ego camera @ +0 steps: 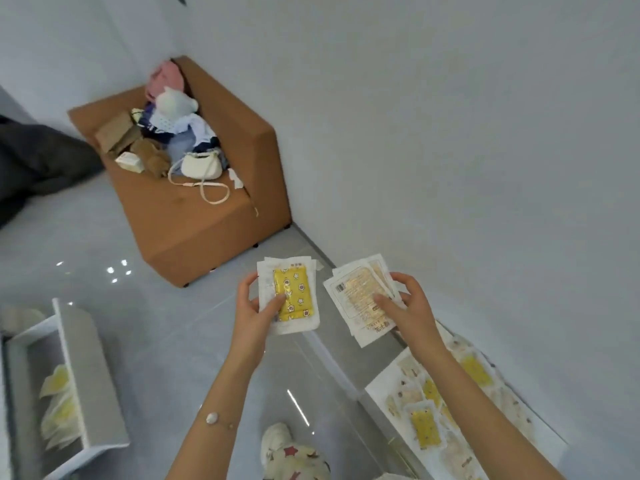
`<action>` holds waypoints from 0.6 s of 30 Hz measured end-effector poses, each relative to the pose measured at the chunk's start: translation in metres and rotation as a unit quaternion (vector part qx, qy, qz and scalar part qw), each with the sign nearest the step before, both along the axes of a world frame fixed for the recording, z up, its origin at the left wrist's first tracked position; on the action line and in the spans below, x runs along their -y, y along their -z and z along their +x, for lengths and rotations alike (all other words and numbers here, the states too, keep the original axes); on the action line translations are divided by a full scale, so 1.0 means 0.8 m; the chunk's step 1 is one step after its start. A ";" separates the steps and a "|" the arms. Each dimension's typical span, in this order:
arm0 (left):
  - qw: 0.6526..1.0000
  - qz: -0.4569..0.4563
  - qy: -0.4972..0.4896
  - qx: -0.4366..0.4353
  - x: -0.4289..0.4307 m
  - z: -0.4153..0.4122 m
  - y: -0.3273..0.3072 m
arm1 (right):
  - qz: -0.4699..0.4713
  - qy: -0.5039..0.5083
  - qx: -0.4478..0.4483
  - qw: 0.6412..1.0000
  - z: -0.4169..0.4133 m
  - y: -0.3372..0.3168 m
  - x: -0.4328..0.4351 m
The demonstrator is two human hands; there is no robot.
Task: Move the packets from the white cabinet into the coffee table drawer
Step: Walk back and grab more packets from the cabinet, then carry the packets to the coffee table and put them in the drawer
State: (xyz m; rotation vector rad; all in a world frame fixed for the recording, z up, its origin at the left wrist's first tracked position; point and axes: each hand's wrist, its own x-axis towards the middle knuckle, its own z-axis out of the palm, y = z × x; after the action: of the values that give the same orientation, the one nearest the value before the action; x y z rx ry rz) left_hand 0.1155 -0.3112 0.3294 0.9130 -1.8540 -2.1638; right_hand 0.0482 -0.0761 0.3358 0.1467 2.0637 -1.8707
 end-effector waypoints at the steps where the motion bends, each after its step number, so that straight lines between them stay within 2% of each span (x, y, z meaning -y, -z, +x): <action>1: 1.000 0.005 -0.019 -0.005 0.027 0.012 -0.004 | -0.004 -0.023 0.005 1.000 0.000 -0.001 0.036; 5: 0.996 0.007 -0.086 -0.004 0.138 0.063 -0.003 | -0.014 -0.100 0.015 0.995 0.006 -0.005 0.175; 13: 0.976 0.006 -0.217 -0.008 0.338 0.141 0.004 | -0.030 -0.148 0.032 0.988 0.016 -0.019 0.414; 18: 0.951 0.030 -0.307 -0.019 0.424 0.176 0.010 | -0.028 -0.205 0.028 0.978 0.017 -0.025 0.529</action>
State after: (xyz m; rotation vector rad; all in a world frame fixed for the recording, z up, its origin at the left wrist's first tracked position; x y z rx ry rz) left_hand 0.2561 -0.6502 0.3216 1.2455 -1.2536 -1.8296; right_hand 0.0619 -0.4992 0.3560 -0.2226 1.8320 -1.6463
